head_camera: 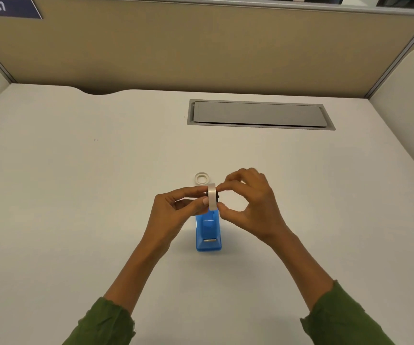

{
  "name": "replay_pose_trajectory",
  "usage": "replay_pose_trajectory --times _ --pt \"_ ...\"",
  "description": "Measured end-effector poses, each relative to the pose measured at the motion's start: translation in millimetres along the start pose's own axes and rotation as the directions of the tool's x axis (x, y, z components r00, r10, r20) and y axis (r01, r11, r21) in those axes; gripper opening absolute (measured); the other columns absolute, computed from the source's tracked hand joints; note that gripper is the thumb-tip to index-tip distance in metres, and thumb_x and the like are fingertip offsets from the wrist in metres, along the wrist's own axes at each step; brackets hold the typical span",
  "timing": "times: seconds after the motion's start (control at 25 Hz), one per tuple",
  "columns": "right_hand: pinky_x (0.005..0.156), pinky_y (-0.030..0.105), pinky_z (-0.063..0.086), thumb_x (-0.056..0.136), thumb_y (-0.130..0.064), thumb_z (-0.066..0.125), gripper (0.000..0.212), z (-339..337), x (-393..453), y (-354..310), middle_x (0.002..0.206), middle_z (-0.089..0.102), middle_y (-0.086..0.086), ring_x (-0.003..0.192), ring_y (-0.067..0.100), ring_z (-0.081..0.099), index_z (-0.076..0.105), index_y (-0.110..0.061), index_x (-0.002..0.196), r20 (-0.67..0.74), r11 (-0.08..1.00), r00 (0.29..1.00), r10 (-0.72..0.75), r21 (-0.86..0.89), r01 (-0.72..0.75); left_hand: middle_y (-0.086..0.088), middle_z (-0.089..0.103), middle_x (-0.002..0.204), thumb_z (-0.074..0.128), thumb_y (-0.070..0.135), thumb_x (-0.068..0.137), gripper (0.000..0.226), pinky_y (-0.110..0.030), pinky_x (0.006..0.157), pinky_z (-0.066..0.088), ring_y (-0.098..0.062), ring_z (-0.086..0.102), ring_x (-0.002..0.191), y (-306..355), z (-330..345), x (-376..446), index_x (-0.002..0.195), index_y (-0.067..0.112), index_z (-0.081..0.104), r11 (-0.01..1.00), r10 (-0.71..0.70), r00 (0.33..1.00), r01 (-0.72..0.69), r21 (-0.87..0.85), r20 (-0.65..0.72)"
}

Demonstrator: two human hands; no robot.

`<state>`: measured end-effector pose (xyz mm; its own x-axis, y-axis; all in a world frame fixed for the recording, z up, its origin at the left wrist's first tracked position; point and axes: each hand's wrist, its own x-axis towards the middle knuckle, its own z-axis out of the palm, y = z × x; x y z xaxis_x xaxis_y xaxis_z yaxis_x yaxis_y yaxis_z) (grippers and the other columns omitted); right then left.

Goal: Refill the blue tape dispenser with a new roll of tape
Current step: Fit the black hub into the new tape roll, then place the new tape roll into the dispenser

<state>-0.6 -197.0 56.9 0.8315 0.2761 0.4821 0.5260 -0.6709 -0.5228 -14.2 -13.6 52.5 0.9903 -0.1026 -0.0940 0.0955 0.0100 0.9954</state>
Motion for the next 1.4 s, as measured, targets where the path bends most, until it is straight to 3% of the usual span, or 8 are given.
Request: replay_pose_trajectory --times 0.12,0.2,0.32,0.44,0.72,0.96,1.16,1.4 --pt "0.09 0.035 0.028 0.065 -0.027 0.079 0.02 14.7 -4.8 9.6 0.119 0.056 -0.003 0.12 0.014 0.042 0.071 -0.026 0.084 0.009 0.982 0.985 0.174 0.071 -0.174 0.013 0.055 0.119 0.07 0.023 0.079 0.038 -0.009 0.078 0.047 0.002 0.056 0.106 -14.8 -9.0 2.0 0.113 0.038 0.061 0.925 0.09 0.996 -0.088 0.37 0.012" --pt "0.098 0.033 0.02 0.063 -0.025 0.082 0.022 23.3 -12.7 16.1 0.133 0.047 -0.007 0.132 0.013 0.031 0.072 -0.029 0.083 0.028 0.964 0.968 0.25 0.089 -0.251 0.013 0.04 0.136 0.068 0.02 0.082 0.056 -0.013 0.092 0.039 0.002 0.043 0.12 -26.2 -17.2 0.1 0.13 0.037 0.046 0.878 0.066 0.994 -0.102 0.468 0.093" --pt "0.102 0.032 0.013 0.063 -0.024 0.083 0.025 31.7 -19.8 21.2 0.144 0.039 -0.006 0.14 0.015 0.021 0.073 -0.032 0.084 0.042 0.941 0.948 0.317 0.113 -0.32 0.022 0.03 0.146 0.071 0.024 0.079 0.073 -0.026 0.103 0.033 0.008 0.031 0.128 -38.1 -26.8 -1.9 0.138 0.041 0.031 0.889 -0.042 0.977 -0.059 0.455 0.209" --pt "0.102 0.033 0.012 0.062 -0.032 0.08 0.024 35.6 -18.2 21.3 0.147 0.035 -0.007 0.141 0.015 0.019 0.072 -0.034 0.085 0.059 0.933 0.946 0.32 0.154 -0.325 0.023 0.036 0.145 0.078 0.037 0.069 0.081 -0.03 0.108 0.03 0.002 0.032 0.132 -44.7 -25.4 0.1 0.135 0.044 0.034 0.888 -0.103 0.965 -0.021 0.46 0.243" --pt "0.104 0.049 0.021 0.063 -0.04 0.078 0.022 45.4 -23.1 23.5 0.149 0.035 -0.002 0.14 0.019 0.022 0.072 -0.035 0.084 0.123 0.958 0.956 0.268 0.076 -0.278 0.021 0.055 0.127 0.075 0.035 0.072 0.054 -0.01 0.096 0.037 0.008 0.047 0.117 -51.3 -10.9 9.3 0.122 0.037 0.055 0.899 0.034 0.989 -0.094 0.429 0.145" --pt "0.096 0.039 0.024 0.062 -0.042 0.078 0.027 51.1 -27.1 26.4 0.148 0.037 -0.002 0.135 0.015 0.028 0.071 -0.035 0.086 0.102 0.942 0.945 0.311 0.099 -0.321 0.023 0.057 0.117 0.077 0.03 0.071 0.044 -0.007 0.089 0.039 0.007 0.05 0.11 -55.8 -9.1 13.9 0.109 0.041 0.059 0.897 0.059 0.992 -0.101 0.431 0.11" --pt "0.089 0.035 0.027 0.065 -0.038 0.077 0.022 50.8 -27.0 26.4 0.147 0.037 -0.001 0.124 0.014 0.041 0.071 -0.031 0.085 0.126 0.963 0.96 0.251 0.068 -0.261 0.012 0.059 0.12 0.077 0.031 0.071 0.045 -0.004 0.086 0.038 -0.001 0.052 0.111 -61.8 -12.6 17.2 0.114 0.032 0.063 0.893 0.007 0.995 -0.05 0.448 0.099" --pt "0.088 0.04 0.042 0.069 -0.029 0.077 0.023 53.4 -30.1 26.4 0.14 0.042 -0.001 0.11 0.012 0.049 0.068 -0.027 0.091 0.144 0.947 0.95 0.277 0.123 -0.295 0.008 0.057 0.121 0.072 0.033 0.075 0.046 -0.01 0.085 0.036 -0.008 0.051 0.113 -64.2 -15.4 22.2 0.119 0.035 0.06 0.889 -0.056 0.987 -0.019 0.458 0.149"
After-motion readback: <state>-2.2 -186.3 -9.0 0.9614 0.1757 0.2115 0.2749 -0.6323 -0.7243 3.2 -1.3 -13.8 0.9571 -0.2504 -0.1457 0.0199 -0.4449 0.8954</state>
